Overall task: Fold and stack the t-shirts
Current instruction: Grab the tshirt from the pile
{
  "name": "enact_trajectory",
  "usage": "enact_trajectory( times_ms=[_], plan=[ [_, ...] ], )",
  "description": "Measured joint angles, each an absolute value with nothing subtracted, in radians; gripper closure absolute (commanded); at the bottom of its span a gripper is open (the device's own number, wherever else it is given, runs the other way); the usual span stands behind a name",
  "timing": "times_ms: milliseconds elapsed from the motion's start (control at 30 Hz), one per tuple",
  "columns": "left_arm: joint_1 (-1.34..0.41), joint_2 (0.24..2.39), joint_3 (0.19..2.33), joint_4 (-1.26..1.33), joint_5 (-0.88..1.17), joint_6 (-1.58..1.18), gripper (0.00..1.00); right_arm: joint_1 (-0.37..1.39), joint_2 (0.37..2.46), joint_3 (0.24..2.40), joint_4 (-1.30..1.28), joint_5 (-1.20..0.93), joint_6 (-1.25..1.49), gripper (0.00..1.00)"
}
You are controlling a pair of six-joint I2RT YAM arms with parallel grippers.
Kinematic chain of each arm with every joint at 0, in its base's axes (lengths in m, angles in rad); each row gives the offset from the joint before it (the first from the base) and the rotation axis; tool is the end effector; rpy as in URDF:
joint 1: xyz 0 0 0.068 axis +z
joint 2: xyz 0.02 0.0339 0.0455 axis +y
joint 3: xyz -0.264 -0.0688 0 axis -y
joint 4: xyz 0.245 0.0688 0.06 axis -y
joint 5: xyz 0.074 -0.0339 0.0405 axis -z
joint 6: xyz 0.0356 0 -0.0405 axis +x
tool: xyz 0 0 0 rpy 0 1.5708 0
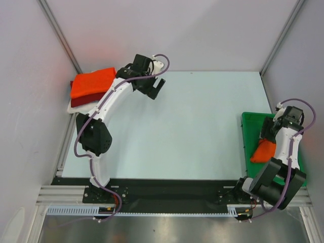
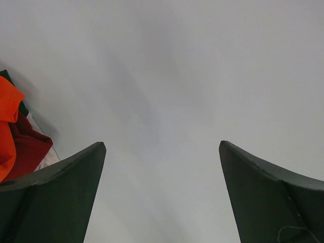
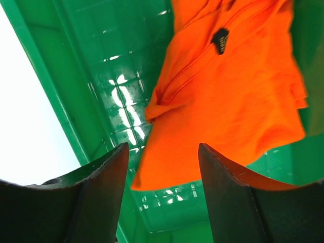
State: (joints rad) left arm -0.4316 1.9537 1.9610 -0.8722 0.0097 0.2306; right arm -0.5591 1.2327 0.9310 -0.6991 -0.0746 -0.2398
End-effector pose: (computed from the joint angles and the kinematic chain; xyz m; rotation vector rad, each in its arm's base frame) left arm 0.3943 -0.1820 0.3368 0.7968 2.3044 -0.1019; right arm 0.2076 -0.1268 0.2549 0.3824 2.5524 -0.2053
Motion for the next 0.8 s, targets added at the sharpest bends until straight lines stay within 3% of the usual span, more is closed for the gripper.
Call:
enact_trajectory(
  times_ms=[300, 800],
  plan=[
    [-0.477, 1.964, 1.966, -0.878, -0.017, 0.254, 0.0, -0.616, 1.346, 0.914, -0.653, -0.138, -0.239, 0.45],
    [-0.498, 1.964, 1.958, -0.878, -0.037, 0.256, 0.0, -0.642, 1.455, 0.952, -0.599, -0.22, -0.214, 0.47]
  ],
)
